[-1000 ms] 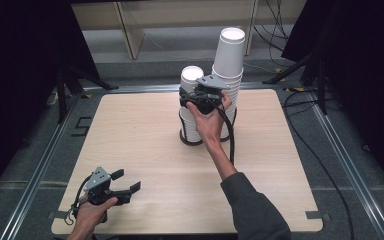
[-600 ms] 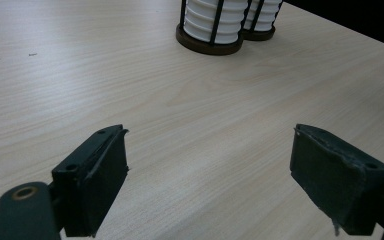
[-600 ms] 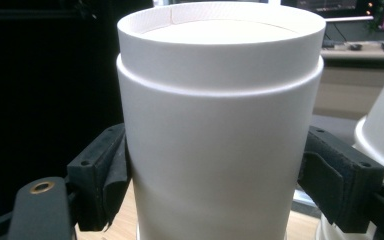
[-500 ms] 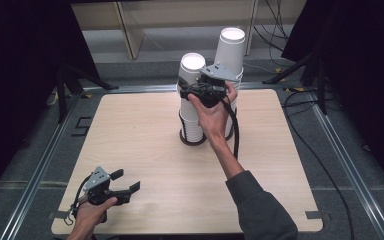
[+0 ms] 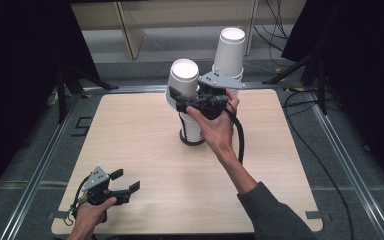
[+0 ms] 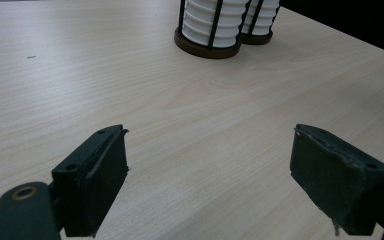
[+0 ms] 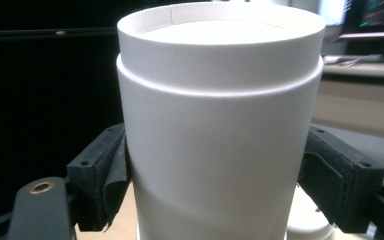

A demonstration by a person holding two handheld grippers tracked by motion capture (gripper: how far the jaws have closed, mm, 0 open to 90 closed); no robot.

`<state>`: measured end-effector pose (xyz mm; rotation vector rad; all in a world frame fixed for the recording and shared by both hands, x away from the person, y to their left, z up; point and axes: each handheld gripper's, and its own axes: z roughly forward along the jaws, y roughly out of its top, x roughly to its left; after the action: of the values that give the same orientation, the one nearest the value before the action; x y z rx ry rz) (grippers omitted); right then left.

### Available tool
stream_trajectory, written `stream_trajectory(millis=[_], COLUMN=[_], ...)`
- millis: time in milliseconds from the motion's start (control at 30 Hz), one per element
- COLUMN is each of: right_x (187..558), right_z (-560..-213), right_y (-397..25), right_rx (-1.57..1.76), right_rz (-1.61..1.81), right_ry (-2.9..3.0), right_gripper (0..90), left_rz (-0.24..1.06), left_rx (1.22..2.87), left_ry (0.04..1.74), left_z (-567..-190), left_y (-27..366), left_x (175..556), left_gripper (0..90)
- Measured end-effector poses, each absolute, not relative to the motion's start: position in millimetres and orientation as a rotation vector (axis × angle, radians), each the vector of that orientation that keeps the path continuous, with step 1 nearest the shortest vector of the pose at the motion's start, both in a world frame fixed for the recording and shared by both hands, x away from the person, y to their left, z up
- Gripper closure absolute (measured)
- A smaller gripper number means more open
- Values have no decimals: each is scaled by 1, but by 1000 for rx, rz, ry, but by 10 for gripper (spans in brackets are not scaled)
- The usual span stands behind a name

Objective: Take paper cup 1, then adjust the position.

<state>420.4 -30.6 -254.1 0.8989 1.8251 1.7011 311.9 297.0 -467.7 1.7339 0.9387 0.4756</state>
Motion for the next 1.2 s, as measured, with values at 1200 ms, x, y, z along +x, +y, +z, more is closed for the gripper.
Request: stream_trajectory(millis=[1200], right_x=[387], right_z=[-371], right_y=[-21], right_rx=[846], right_rz=[1802], right_ry=[2164], right_gripper=[198], left_rz=[486], left_rx=[1723], left_ry=[867], left_z=[-463], left_y=[290], left_x=[308], left_gripper=[148])
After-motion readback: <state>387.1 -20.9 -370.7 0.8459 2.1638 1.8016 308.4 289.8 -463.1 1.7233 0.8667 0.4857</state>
